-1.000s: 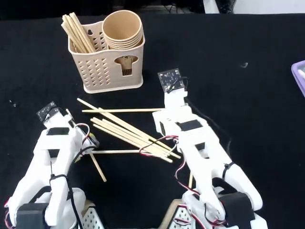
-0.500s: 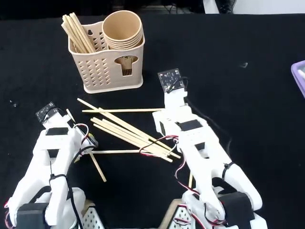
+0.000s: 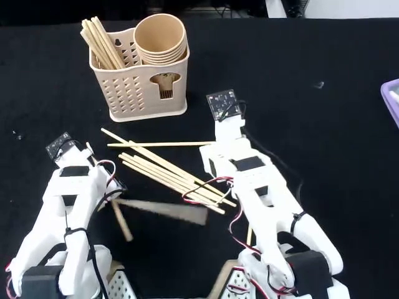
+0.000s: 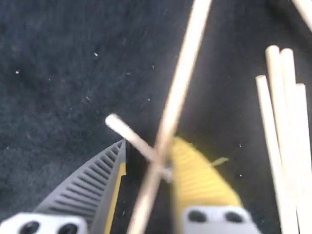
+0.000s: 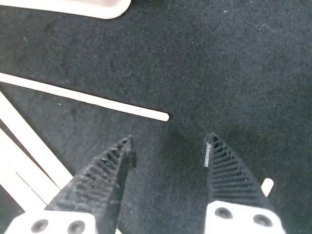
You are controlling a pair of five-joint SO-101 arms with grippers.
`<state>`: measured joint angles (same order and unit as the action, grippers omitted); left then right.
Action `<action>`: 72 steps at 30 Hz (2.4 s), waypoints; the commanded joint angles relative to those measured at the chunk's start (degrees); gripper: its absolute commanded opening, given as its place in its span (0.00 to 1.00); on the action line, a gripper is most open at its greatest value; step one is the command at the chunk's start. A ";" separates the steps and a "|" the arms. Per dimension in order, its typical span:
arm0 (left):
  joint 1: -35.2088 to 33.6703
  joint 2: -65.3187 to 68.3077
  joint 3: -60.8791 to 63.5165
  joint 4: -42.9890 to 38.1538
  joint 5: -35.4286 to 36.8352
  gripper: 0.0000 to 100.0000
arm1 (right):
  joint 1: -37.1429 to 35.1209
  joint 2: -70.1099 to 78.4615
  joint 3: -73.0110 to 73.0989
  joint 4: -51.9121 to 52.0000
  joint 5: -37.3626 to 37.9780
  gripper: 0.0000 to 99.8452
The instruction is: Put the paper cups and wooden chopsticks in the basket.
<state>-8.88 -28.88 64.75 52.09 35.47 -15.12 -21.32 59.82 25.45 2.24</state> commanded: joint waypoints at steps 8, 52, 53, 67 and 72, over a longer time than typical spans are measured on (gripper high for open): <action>-0.48 -0.70 -1.45 -1.05 0.70 0.06 | 1.05 -2.33 -0.66 -1.05 0.09 0.23; -20.97 -54.86 1.01 -40.79 -24.09 0.03 | 0.88 -1.98 -0.48 -1.05 0.09 0.23; -19.74 -54.77 1.01 -42.02 -24.18 0.03 | 0.88 -1.98 -0.48 -1.05 0.09 0.23; 1.10 -22.68 -30.73 -42.99 -23.91 0.03 | 0.88 -1.98 -0.48 -1.05 0.09 0.23; 3.82 -9.49 -45.85 -42.99 -24.00 0.03 | 0.97 -2.33 -0.48 -1.05 0.09 0.23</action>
<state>-7.21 -44.09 30.46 10.33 11.91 -15.12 -21.32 59.82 25.45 2.24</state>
